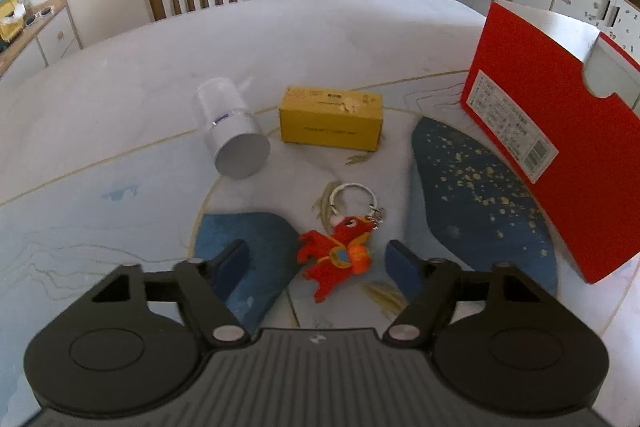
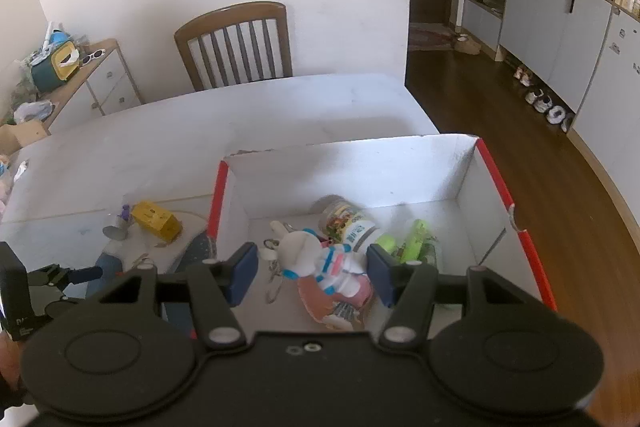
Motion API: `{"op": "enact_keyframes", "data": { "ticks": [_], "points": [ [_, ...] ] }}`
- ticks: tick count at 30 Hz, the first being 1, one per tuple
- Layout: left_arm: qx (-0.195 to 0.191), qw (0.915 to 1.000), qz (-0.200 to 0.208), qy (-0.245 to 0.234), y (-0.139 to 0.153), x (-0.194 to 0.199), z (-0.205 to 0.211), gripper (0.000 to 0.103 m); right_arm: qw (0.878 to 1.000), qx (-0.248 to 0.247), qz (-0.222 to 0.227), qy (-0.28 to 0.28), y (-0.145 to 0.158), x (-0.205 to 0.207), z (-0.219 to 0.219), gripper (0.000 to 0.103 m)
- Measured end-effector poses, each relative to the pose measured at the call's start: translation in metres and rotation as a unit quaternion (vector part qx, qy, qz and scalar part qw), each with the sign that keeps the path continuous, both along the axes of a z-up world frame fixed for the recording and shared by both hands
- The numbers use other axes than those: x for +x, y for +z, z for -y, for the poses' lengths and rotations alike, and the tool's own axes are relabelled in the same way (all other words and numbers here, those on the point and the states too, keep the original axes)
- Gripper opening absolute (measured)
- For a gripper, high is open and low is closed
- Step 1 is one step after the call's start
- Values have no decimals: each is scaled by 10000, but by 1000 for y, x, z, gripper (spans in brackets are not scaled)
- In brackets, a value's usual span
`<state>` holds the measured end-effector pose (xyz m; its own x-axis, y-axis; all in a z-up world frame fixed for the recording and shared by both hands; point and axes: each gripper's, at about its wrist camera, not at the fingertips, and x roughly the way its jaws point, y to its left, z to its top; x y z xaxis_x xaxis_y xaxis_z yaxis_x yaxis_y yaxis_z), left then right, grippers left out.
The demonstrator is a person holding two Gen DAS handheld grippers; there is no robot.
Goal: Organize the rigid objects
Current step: 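Carry the dragon keychain and bunny with both tools over the red shoebox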
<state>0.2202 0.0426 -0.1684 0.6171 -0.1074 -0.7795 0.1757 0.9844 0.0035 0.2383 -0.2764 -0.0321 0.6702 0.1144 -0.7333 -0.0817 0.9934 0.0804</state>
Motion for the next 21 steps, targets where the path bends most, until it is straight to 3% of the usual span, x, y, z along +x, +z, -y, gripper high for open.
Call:
{"op": "enact_keyframes", "data": {
  "ticks": [7, 14, 21],
  "points": [
    [94, 9995, 112, -289, 3, -2, 10, 40, 10000, -12, -34, -46, -2, 2, 3, 59],
    [284, 9991, 192, -244, 5, -2, 17, 37, 10000, -32, -23, -44, -3, 3, 5, 59],
    [114, 9994, 274, -193, 25, -4, 23, 37, 10000, 3, -7, -58, -2, 5, 15, 59]
  ]
}}
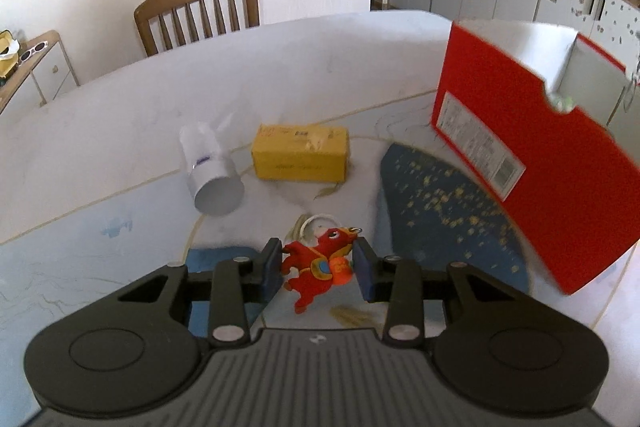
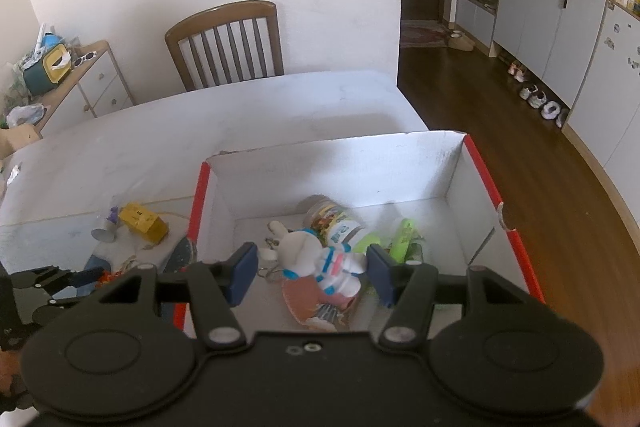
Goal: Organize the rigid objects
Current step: 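Carry the dragon keychain and bunny with both tools over the red shoebox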
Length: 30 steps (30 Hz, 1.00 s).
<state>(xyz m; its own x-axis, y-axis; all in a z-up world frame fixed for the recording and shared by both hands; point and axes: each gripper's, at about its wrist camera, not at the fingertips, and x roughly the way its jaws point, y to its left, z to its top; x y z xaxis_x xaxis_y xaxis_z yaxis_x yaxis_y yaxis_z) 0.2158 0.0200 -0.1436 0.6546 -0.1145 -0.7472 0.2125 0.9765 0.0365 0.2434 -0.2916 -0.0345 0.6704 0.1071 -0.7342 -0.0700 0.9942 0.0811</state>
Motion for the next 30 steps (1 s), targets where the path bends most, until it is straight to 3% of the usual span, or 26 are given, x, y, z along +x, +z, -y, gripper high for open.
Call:
{"op": "enact_keyframes", "data": {
  "ticks": [12, 21, 30],
  "points": [
    [-308, 9992, 218, 103, 71, 1, 35, 37, 9998, 99, 148, 133, 7, 6, 32, 59],
    [-473, 9976, 451, -249, 124, 11, 91, 37, 9995, 74, 136, 257, 2, 13, 60, 59],
    [-434, 9952, 432, -767, 135, 38, 162, 37, 9987, -204, -10, 467, -16, 19, 81, 59]
  ]
}}
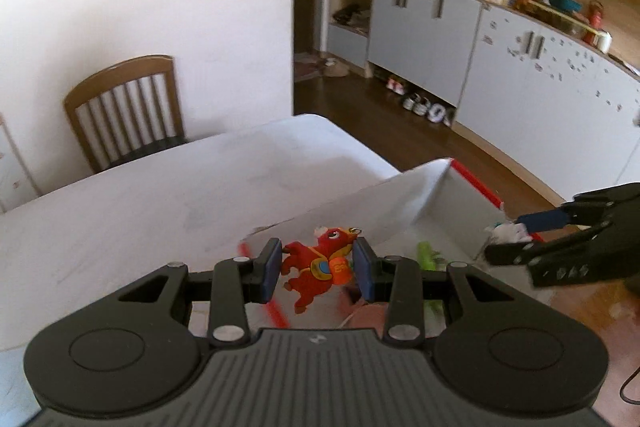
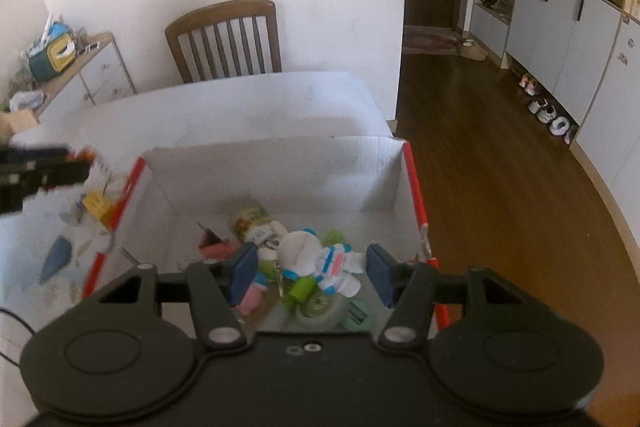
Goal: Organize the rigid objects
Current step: 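Carry the dragon keychain and bunny with both tools over the red shoebox, then open the left tool dropping the dragon while the right tool releases the bunny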
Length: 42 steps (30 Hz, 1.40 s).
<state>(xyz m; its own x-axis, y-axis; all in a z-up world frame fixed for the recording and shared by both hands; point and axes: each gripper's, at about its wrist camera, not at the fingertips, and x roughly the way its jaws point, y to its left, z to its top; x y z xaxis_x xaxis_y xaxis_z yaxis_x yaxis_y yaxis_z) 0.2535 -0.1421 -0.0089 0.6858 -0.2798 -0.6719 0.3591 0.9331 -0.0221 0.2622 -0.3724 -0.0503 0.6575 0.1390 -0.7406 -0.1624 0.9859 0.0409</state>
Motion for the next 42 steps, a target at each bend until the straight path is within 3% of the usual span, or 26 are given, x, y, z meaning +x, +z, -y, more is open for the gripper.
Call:
{"op": "enact_keyframes", "data": {
  "ticks": [9, 20, 29, 42],
  "points": [
    [400, 9968, -639, -257, -49, 29, 52, 37, 9983, -361, -292, 344, -30, 14, 7, 59],
    [984, 9872, -1175, -434, -99, 33, 71, 37, 9903, -803, -553, 991, -56, 25, -3, 59],
    [1218, 9810, -1410, -536, -111, 33, 74, 37, 9818, -1135, -634, 1383, -64, 29, -17, 59],
    [1112, 9782, -1708, -404, -112, 36, 68, 38, 9810, -894, -951, 1433, -72, 34, -16, 63]
  ]
}}
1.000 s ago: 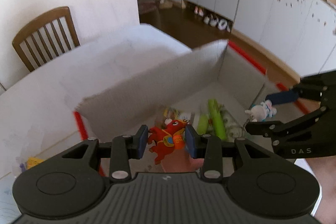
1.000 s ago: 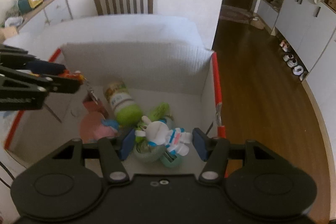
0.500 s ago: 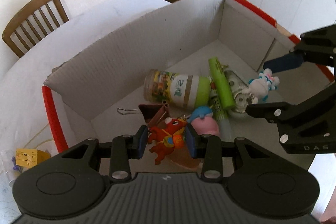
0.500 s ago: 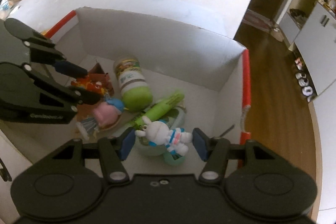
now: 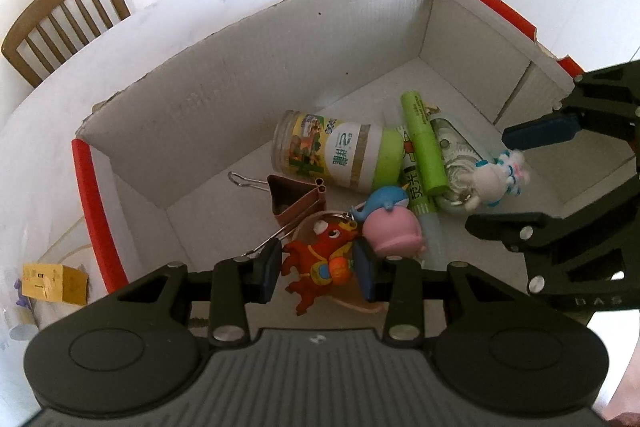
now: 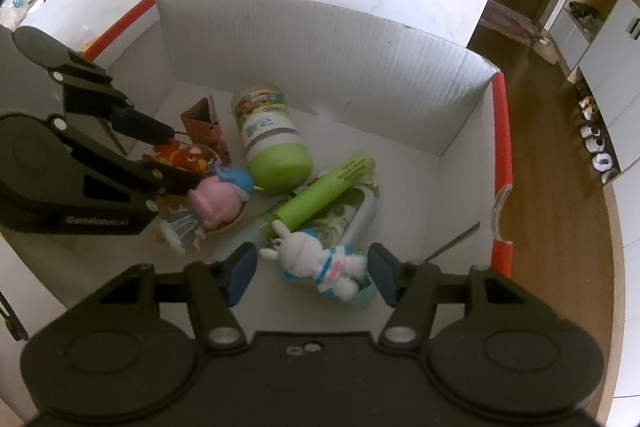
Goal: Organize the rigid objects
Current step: 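Open the left tool dropping the dragon while the right tool releases the bunny, then withdraw both tools from the box back toward the table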
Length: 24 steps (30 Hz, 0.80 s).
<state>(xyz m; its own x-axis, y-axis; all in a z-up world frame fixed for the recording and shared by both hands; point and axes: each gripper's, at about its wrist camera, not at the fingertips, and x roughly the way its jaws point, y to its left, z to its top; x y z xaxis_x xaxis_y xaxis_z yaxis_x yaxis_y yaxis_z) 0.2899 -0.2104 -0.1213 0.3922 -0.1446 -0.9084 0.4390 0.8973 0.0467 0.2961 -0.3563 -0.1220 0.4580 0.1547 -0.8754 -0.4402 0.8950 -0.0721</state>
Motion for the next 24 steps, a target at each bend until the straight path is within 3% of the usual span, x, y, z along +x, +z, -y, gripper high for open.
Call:
{"op": "enact_keyframes", "data": {
  "ticks": [4, 6, 8, 24],
  "points": [
    [-101, 9999, 59, 41, 6, -5, -1, 40, 9999, 125, 58, -61, 9, -4, 3, 67],
    [-162, 9998, 101, 49, 10, -7, -1, 48, 9996, 206, 146, -99, 16, -7, 6, 75],
    [-323, 9993, 169, 41, 17, -11, -2, 58, 9993, 287, 198, -137, 24, -11, 10, 75],
    [-1030, 9919, 745, 57, 70, -47, -30, 59, 9906, 960, 773, -591, 81, -48, 22, 86]
  ]
}}
